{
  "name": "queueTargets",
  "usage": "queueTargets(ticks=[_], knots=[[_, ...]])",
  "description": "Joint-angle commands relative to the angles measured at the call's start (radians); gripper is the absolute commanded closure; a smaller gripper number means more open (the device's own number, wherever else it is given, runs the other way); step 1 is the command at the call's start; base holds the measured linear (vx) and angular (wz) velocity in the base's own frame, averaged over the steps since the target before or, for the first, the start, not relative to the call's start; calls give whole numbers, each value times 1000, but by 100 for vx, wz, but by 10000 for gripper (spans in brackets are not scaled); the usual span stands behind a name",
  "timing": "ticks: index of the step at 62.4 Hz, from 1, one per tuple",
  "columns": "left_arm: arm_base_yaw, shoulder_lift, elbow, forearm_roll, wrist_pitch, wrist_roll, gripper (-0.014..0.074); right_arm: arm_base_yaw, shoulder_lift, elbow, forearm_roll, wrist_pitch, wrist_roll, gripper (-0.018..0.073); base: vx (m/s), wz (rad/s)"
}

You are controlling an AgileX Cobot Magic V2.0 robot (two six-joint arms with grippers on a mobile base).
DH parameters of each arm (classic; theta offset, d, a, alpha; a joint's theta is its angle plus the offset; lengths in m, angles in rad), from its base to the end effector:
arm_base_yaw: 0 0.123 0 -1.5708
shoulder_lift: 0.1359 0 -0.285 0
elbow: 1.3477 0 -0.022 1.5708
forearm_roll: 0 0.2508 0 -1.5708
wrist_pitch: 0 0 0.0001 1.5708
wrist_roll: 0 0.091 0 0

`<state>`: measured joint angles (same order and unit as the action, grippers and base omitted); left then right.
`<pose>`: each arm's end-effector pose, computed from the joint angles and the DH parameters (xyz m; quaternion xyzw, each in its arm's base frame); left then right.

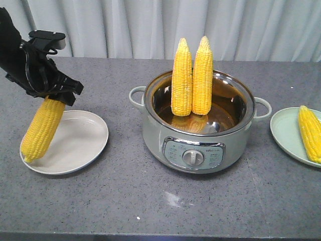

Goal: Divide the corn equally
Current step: 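Lower the cob onto the white plate and open the left gripper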

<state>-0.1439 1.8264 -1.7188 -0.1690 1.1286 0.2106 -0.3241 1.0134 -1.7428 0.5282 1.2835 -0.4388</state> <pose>0.3910 -0.0706 0.3214 0.1528 0.9625 -0.0752 0.2112 0.1198 0.0062 0.5480 -0.1153 0.8167 0.0454 0.5636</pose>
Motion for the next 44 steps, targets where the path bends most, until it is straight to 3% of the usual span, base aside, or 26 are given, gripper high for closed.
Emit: queueTargets(ticks=[1,15,34,44], knots=[[1,-49,-26,-31,-43,0,580,-4,5,-20,24,-52,-1,568,0,0],[1,-49,-26,-31,-29,0,489,-4,5,-20,24,-54,-1,568,0,0],[1,-49,-26,-31,10,-11,236,-4,5,-20,24,-53,0,568,0,0],[1,-49,-26,-31,16,-11,186,-4,5,-20,24,-52,-1,566,0,0]])
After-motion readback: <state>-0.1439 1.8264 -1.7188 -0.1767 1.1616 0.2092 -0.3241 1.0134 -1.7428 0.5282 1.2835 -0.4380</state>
